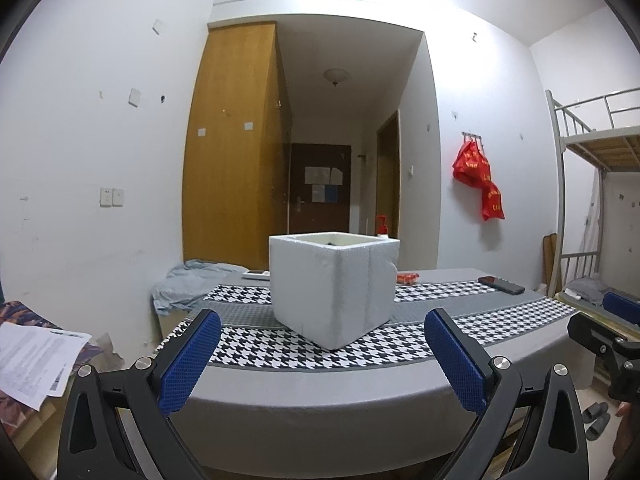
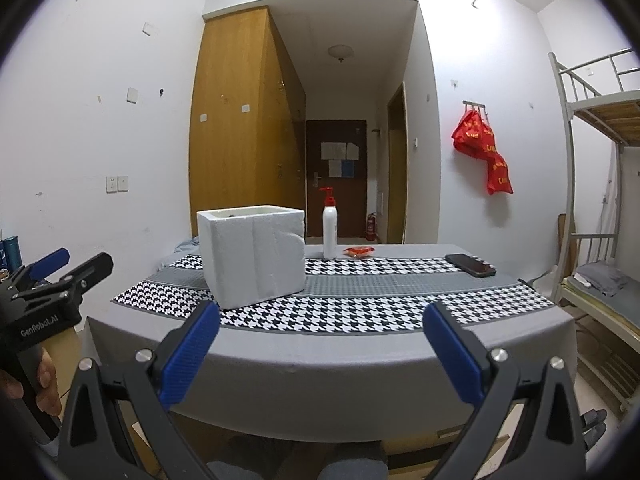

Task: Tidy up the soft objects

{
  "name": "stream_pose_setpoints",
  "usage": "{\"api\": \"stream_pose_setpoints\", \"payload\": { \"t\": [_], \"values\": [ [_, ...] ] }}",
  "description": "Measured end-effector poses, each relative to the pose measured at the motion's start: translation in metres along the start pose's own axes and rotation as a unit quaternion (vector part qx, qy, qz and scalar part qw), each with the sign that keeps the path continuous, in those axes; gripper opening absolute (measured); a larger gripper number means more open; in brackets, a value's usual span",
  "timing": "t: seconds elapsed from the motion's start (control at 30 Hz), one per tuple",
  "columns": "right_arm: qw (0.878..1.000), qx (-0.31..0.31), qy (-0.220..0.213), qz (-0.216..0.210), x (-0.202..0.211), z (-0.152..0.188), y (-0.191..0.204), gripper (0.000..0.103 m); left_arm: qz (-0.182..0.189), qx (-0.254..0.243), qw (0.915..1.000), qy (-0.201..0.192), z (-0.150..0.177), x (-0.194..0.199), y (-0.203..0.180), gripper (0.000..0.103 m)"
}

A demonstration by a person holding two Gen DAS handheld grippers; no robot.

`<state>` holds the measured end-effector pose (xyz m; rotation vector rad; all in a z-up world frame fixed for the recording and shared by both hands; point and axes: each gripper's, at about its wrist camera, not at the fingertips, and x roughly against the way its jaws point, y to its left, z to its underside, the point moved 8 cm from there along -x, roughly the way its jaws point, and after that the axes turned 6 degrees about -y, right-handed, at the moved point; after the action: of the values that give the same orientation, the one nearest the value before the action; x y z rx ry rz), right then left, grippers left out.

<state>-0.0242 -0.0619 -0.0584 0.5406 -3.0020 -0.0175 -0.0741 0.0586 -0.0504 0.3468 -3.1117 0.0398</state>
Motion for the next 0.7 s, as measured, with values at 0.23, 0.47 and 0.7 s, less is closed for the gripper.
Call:
{"api": "stream_pose_setpoints", "payload": {
  "t": [0.23,0.47,0.7],
  "values": [
    [1.0,0.0,0.008,-0.001,-0.0034,0.0041,-0.0014,0.103,0.004,-0.005,0.9999,0.009,0.0063,-0.003,-0.0034,0.102],
    [1.0,0.0,0.013,-0.004,-0.0049,0.0019,-0.0011,0.103,0.001,-0.009,0.9999,0.006,0.005,-0.0011,-0.0033,0.102],
    [1.0,-0.002,0.018,-0.005,-0.0054,0.0056,-0.0019,0.103,0.002,-0.015,0.9998,0.009,0.0071,-0.0017,-0.0051,0.102]
  ]
}}
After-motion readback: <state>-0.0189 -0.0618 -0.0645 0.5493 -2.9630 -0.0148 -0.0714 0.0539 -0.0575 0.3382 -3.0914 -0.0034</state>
